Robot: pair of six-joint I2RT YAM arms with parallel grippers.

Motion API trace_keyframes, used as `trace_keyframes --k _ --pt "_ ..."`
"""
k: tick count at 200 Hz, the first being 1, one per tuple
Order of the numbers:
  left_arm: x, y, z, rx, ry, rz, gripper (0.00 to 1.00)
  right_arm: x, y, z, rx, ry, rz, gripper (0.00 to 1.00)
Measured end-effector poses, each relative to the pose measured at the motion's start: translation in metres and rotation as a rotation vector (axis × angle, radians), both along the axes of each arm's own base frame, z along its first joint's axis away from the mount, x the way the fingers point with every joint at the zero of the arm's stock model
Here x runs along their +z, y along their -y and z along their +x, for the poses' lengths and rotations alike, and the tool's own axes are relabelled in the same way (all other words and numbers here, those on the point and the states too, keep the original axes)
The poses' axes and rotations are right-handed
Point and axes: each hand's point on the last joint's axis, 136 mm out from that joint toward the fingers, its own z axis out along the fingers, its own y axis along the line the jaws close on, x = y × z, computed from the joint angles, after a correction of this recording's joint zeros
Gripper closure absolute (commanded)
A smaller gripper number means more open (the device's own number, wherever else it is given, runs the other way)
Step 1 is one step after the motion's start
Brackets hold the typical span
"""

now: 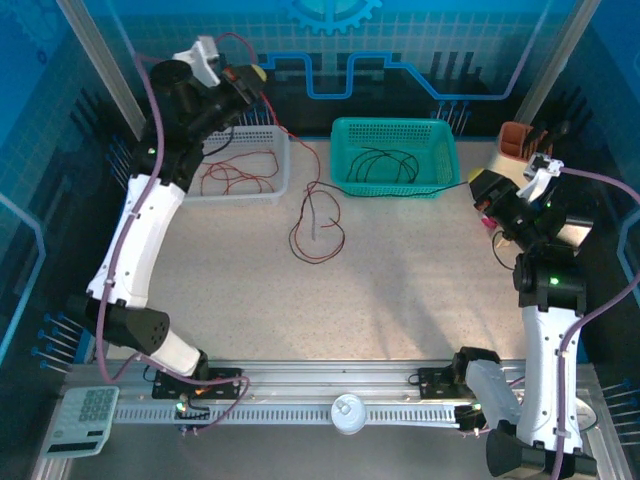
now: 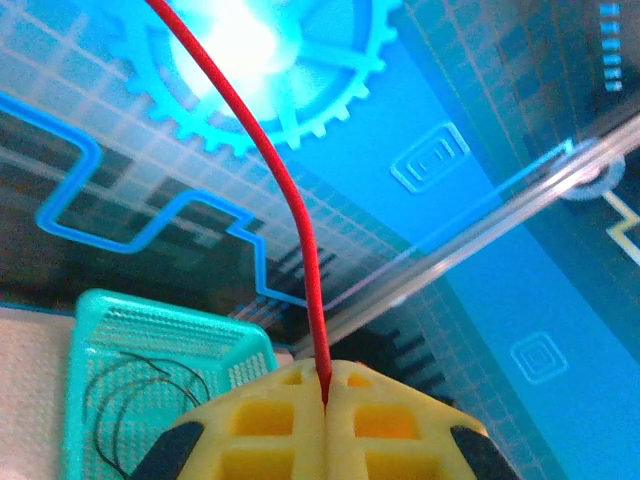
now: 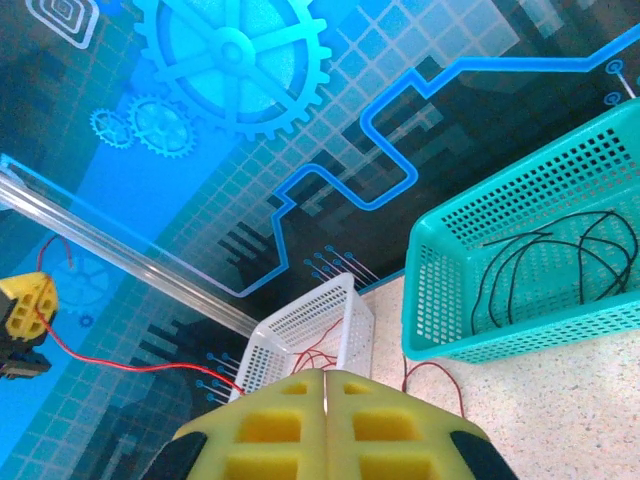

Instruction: Untangle the cables

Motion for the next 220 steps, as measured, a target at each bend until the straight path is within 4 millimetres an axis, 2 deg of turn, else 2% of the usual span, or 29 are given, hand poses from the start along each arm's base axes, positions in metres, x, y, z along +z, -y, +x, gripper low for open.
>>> trace_keyframes --k 65,119,177,220 --pt "-0.011 -0.08 0.007 0.186 -0.016 0.017 1.0 0.002 0.009 0.0 -0.044 -0.004 -0.005 1.0" --pt "-0.013 -0.118 0.011 0.281 -0.012 0.034 1.0 0.022 0.013 -0.005 -0.072 0.039 -0.012 1.0" --pt "-0.045 -0.18 0.016 0.434 -0.082 0.038 1.0 0.026 0.024 -0.006 -0.129 0.043 -0.017 1.0" --pt "-0.053 -0.213 0.021 0.514 -0.092 0.028 1.0 0.024 0.033 -0.003 -0.169 0.029 -0.018 1.0"
